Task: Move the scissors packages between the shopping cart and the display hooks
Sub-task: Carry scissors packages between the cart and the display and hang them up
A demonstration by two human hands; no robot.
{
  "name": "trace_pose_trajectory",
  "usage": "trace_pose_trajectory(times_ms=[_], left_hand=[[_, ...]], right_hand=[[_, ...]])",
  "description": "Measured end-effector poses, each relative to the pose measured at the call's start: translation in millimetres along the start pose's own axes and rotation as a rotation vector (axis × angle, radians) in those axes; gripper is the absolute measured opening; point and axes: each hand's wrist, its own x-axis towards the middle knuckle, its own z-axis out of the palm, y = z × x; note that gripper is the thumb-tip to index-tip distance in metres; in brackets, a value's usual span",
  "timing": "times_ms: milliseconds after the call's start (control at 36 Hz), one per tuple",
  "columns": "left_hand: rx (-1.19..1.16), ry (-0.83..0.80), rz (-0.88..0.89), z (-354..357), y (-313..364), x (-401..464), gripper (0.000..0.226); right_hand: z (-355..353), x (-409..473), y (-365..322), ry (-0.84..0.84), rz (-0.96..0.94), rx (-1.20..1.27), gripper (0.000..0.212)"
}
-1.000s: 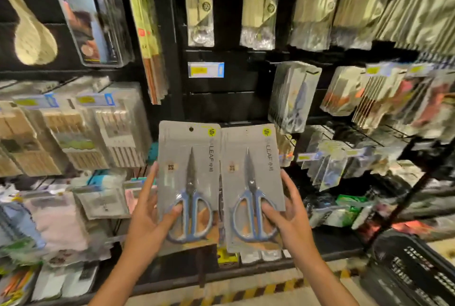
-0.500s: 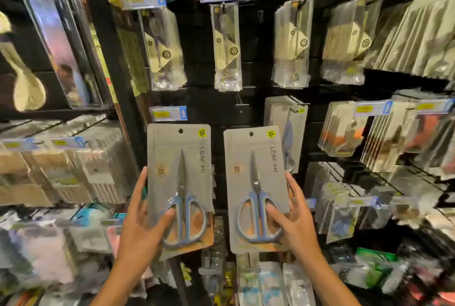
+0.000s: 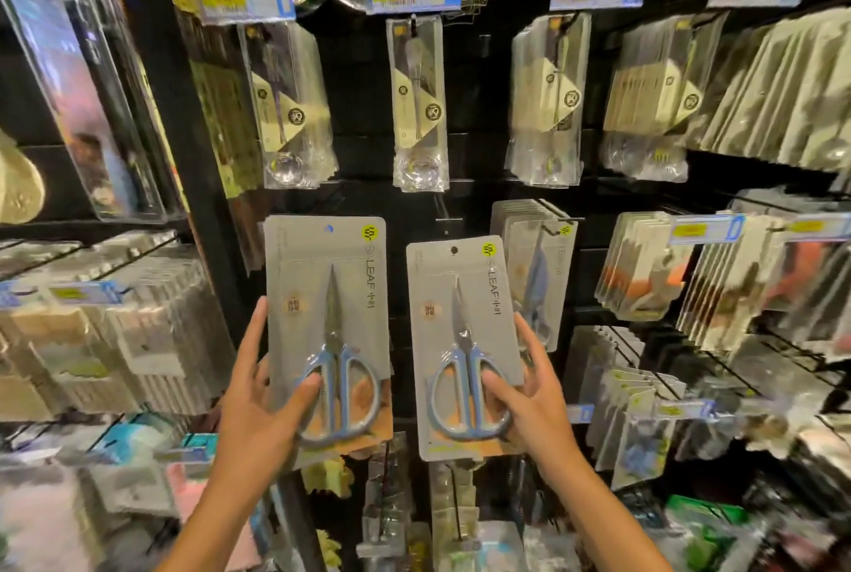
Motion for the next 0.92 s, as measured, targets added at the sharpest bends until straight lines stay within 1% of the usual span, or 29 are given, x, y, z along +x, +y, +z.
trace_pose_trajectory(times_ms=[111, 333, 528, 778, 917], left_hand=[[-0.007, -0.004, 0.021, 2, -6, 12, 0.092], [-0.001, -0.014, 0.001, -4, -20, 28, 0.094], [-0.019, -0.027, -0.02, -8, -28, 39, 0.094], [-0.018, -0.033, -0.004, -6, -32, 50, 0.094], [-0.016, -0.05, 0.011, -8, -30, 59, 0.094]], right_hand=[[3, 15, 0, 0.011, -0.028, -0.023, 0.077], [14, 40, 12, 0.032, -0.057, -0.043, 0.076], [19, 47, 22, 0.04, -0.057, -0.053, 0.077], [22, 55, 35, 0.076, -0.093, -0.086, 0.077], [26, 61, 41, 0.069, -0.098, -0.172, 0.077]])
